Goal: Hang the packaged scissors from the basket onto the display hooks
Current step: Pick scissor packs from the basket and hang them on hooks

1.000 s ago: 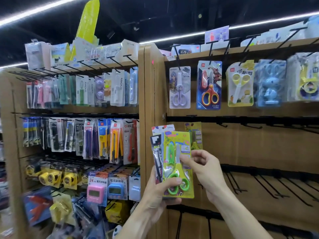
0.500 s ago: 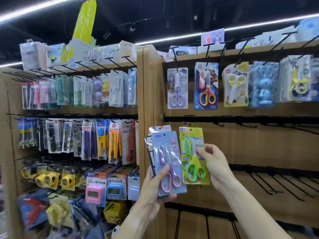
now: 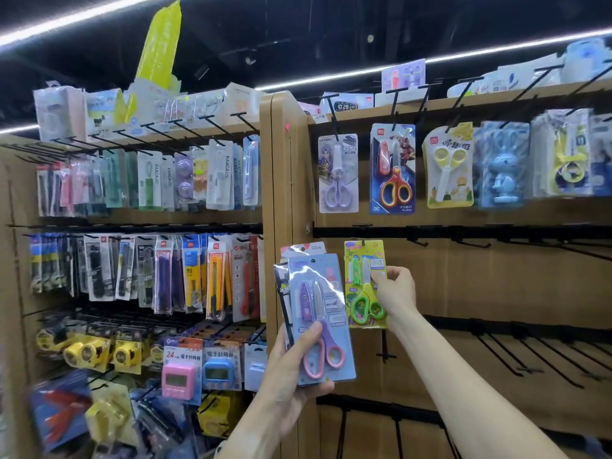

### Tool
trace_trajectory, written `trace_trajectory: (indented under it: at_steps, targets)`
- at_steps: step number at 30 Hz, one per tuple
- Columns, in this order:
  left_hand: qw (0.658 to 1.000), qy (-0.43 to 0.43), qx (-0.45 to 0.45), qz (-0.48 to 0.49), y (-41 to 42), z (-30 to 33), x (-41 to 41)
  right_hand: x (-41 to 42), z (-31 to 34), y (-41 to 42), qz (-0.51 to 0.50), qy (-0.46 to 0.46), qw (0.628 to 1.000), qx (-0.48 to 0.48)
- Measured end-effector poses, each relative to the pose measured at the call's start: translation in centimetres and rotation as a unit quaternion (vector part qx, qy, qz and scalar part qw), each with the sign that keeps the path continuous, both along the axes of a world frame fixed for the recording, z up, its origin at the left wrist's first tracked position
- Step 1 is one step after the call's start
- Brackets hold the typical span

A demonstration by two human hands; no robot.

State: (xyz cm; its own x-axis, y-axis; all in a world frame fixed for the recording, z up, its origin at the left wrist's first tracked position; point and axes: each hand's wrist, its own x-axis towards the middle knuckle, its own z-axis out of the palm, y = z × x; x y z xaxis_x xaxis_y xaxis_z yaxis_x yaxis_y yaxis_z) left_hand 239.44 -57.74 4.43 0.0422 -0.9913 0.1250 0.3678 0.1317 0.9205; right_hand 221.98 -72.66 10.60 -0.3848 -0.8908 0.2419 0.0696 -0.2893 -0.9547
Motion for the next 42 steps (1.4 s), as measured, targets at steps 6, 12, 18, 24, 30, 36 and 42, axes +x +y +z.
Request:
trace_trajectory:
  at_steps: [6, 12, 18, 24, 30, 36, 42]
  targets:
    - [1.000, -0.023, -0.006, -0.018, 0.8, 0.2, -0.6, 0.3, 0.4, -3.9, -0.025, 0.036, 0.997, 0.058]
    - [0.997, -0.016, 0.013, -0.074, 1.1, -0.1, -0.2, -0.3, -0.3, -3.5, -0.097, 0.112, 0.986, 0.082]
    - [0.994, -0.020, 0.021, -0.106, 0.5, -1.1, 0.1, 1.4, -0.9, 6.7, 0.192, 0.005, 0.981, -0.034]
    - [0.993, -0.038, 0.015, -0.107, 0.6, -2.0, -0.2, 1.4, -1.5, 10.1, 0.226, 0.077, 0.970, -0.045]
    - [0.992, -0.058, 0.008, -0.109, 0.8, -2.1, -0.6, 1.3, -1.8, 10.0, 0.224, -0.011, 0.974, -0.021]
    - [0.991, -0.063, 0.006, -0.117, 1.3, -2.1, -0.5, 1.5, -1.8, 9.4, 0.204, -0.084, 0.975, -0.019]
    - [0.991, -0.039, 0.017, -0.124, 1.6, -2.5, -0.6, 1.7, -0.4, 7.2, 0.097, -0.080, 0.991, -0.037]
